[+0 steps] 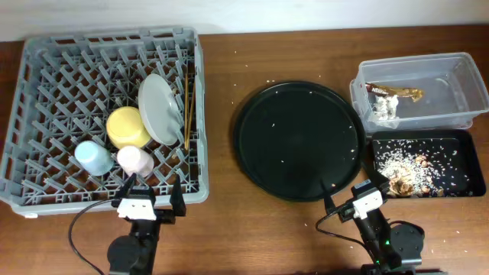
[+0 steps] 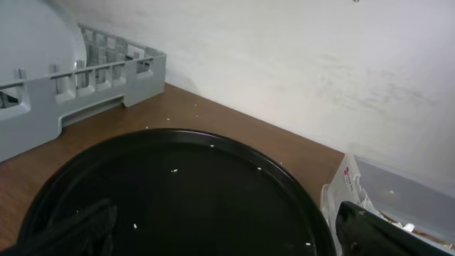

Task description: Sort waste into correct bins and load items into the dishwasher rack

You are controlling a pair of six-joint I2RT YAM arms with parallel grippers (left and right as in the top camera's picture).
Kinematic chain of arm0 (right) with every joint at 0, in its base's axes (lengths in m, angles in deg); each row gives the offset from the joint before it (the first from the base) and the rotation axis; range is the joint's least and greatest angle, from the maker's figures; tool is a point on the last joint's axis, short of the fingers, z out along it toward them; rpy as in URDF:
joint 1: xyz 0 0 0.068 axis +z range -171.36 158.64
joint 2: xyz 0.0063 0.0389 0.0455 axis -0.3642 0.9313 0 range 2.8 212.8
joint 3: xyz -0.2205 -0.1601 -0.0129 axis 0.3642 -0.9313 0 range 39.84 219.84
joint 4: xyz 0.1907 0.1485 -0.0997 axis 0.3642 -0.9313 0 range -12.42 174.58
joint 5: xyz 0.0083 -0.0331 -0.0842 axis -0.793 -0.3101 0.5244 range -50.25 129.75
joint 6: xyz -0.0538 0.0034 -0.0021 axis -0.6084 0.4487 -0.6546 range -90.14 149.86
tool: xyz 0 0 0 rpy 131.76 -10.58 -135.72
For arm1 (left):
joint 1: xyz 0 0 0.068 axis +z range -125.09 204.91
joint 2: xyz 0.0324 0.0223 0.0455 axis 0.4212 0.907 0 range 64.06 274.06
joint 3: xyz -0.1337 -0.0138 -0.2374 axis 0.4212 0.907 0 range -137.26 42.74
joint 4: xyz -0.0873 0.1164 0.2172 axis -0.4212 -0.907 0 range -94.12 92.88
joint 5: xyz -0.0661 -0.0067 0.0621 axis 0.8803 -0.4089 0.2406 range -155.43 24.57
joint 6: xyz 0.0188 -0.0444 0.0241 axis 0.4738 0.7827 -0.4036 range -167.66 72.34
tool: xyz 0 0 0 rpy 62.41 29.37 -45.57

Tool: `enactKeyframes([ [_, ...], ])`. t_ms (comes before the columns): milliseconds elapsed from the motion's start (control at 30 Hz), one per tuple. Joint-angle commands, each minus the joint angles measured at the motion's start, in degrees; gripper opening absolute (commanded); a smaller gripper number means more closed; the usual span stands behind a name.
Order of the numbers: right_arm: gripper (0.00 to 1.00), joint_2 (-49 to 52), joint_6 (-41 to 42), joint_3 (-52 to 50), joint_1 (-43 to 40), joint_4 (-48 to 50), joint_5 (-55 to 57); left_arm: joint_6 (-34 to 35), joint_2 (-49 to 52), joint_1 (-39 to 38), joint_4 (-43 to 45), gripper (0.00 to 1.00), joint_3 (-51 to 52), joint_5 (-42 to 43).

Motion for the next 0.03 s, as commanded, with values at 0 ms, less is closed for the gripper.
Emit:
enactKeyframes([
  [0,0.98,-0.22,0.42,-0.31,0.15,-0.28,0.50,-0.90,-0.44,-0.24,0.07,0.99,0.31,-0.39],
])
